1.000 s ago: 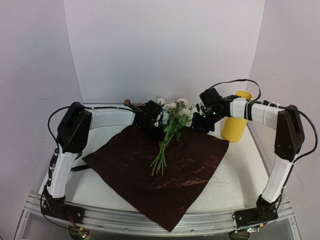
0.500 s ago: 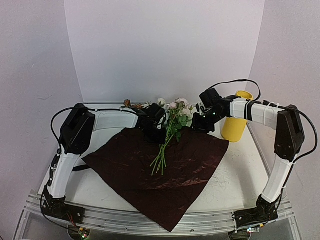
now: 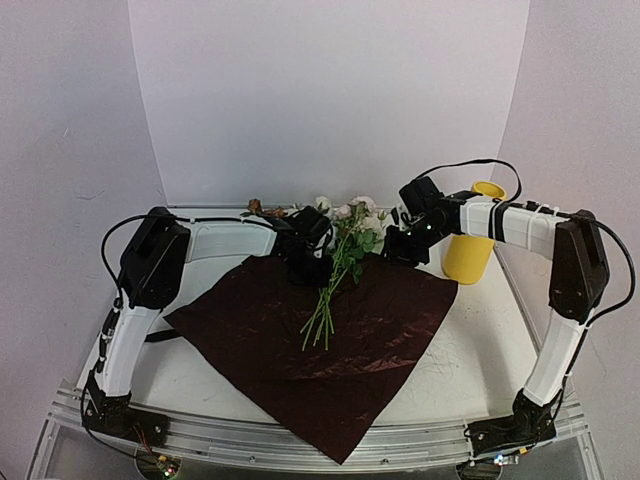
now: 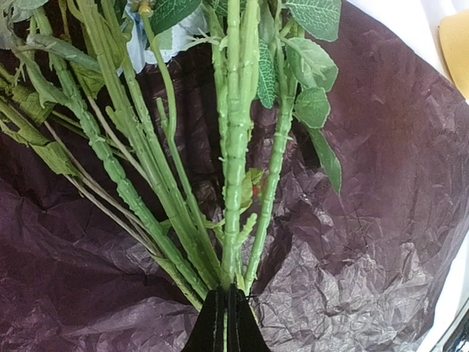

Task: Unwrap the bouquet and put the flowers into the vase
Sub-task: Pick up the fake flower from the wrapping paper.

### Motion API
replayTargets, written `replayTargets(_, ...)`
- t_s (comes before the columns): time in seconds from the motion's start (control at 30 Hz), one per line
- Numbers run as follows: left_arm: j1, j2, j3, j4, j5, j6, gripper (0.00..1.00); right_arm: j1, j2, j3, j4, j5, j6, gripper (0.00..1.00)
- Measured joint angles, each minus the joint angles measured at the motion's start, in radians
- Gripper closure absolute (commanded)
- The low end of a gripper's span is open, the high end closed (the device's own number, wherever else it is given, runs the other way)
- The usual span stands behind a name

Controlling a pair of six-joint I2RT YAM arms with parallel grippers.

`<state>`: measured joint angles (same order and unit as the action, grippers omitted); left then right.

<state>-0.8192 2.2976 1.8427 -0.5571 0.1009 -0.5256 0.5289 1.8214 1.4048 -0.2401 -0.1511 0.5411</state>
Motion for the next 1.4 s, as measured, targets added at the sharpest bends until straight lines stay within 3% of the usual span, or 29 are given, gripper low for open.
replayTargets(0.57,0.000,-0.122,-0.007,0.000,0.034,-0.031,1.00,0.000,0.083,0.079,0.112,-0.188,0.085,0.56)
replayTargets(0.83,0.000,-0.131,-0.027,-0.001,0.056,-0.030,0.95,0.000,0.192,0.149,0.169,-0.266,0.204,0.57)
replayTargets(1.1,0.000,-0.131,-0.041,0.000,0.060,-0.032,0.91,0.000,0.258,0.187,0.180,-0.265,0.274,0.70)
replayTargets(1.4,0.000,-0.134,-0.071,0.000,0.051,-0.030,0.91,0.002,0.344,0.231,0.206,-0.251,0.315,0.71)
